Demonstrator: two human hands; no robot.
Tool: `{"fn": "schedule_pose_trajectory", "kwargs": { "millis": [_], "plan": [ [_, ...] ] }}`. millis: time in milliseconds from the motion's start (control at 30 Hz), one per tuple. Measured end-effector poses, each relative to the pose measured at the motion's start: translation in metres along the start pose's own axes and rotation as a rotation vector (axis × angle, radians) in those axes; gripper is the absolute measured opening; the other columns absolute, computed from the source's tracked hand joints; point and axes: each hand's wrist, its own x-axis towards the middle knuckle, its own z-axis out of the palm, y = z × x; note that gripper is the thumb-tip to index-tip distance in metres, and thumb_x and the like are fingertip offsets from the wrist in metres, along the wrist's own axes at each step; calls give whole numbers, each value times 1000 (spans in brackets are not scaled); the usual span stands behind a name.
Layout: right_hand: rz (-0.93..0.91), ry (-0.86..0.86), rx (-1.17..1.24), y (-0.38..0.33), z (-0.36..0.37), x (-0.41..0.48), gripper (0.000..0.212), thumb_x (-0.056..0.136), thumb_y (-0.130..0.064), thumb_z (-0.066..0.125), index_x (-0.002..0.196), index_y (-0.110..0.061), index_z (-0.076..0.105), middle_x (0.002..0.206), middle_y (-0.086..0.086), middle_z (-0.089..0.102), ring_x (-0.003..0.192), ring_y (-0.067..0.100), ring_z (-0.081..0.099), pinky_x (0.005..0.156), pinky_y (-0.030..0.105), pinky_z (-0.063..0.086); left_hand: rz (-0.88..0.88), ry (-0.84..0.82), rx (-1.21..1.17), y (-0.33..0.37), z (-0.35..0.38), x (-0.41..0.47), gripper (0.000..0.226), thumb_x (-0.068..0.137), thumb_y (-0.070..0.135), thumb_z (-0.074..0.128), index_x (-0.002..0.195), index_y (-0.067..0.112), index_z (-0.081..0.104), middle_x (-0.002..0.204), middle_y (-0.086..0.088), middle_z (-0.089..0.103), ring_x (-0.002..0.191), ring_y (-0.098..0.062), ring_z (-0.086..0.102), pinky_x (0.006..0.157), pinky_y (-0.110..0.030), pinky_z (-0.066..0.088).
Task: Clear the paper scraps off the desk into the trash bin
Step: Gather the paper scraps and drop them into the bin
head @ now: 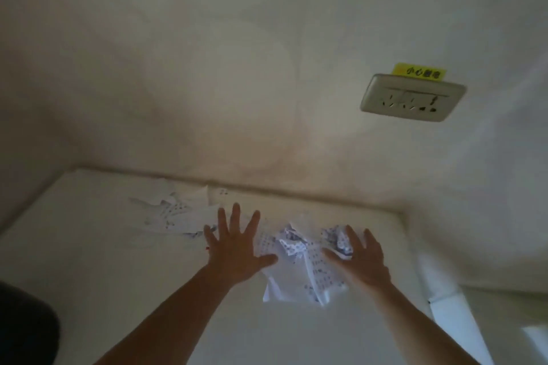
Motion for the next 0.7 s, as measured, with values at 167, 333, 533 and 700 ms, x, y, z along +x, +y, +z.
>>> {"fn": "schedule_pose_trajectory", "kwargs": {
  "millis": [167,333,533,700],
  "plan": [
    [-82,157,-81,-30,72,-27,124,53,-89,57,151,-39,1,163,2,-6,147,33,9,109,57,29,-136,38,29,-77,-17,51,115,62,95,30,154,39,-10,164,-9,-20,147,-41,-18,111,-72,-2],
    [-240,363,-32,-66,107,-25,104,58,-56,84,144,-16,42,155,26,26,136,49,33,105,55,35,-149,-133,-32,-121,-16,75,122,54,97,37,154,42,-6,165,-3,-17,149,-38,-14,111,-70,1],
    [-295,254,-50,-107,137,-15,95,76,-52,71,151,-17,26,160,24,8,144,44,13,117,51,18,-113,-79,-124,-115,14,33,94,76,86,24,155,38,6,167,2,-10,150,-31,-12,115,-64,-1],
    [-434,206,-73,-150,165,-27,87,81,-46,67,151,-19,23,160,24,7,147,43,9,119,49,13,-163,-106,-106,-113,28,-25,77,95,62,33,158,29,4,166,-4,-11,150,-29,-15,116,-63,1]
  ]
}}
